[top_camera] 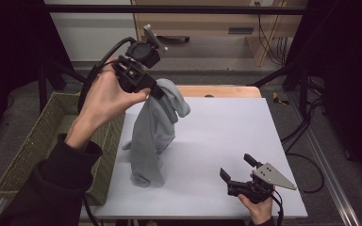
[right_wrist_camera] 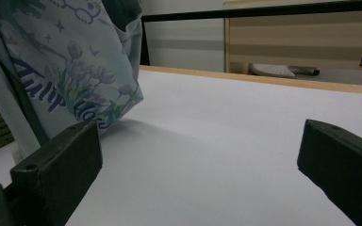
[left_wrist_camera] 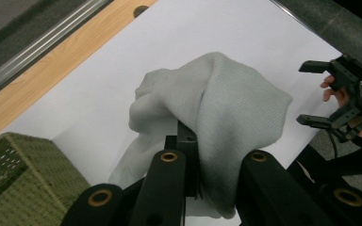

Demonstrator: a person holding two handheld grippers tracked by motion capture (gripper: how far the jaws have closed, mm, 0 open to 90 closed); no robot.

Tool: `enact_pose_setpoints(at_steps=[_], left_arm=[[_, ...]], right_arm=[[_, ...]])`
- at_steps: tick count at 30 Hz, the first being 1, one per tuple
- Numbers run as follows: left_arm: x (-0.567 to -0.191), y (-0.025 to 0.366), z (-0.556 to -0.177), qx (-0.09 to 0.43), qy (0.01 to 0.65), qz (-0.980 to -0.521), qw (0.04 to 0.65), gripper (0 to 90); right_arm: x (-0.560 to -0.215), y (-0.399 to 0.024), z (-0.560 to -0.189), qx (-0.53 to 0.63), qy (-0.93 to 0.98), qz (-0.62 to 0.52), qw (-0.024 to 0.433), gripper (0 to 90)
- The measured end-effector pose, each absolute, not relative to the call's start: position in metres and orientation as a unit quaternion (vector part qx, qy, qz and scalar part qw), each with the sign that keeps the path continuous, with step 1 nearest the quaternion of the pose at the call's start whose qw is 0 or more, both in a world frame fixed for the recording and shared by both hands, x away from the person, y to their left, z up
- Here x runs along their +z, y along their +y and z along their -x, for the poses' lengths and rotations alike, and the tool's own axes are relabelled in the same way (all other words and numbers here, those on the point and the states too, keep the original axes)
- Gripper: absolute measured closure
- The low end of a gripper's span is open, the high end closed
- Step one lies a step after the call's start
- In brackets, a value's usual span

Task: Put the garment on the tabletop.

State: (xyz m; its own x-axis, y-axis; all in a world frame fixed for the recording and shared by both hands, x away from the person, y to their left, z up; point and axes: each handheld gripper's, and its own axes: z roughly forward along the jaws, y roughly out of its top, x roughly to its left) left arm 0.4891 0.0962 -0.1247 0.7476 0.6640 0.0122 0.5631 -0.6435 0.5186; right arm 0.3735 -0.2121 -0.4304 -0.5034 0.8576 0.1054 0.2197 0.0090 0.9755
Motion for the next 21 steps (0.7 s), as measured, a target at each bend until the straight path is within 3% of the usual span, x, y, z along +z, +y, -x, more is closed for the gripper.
enact_pose_setpoints(at_steps=[21], left_arm=[[-0.180,0.034,-0.502,0.067,0.295,-0.927,0.223,82.8]], right_arm=[[-0.431,-0.212,-0.373,0.573,0.652,-0.411,0.278,0.8]])
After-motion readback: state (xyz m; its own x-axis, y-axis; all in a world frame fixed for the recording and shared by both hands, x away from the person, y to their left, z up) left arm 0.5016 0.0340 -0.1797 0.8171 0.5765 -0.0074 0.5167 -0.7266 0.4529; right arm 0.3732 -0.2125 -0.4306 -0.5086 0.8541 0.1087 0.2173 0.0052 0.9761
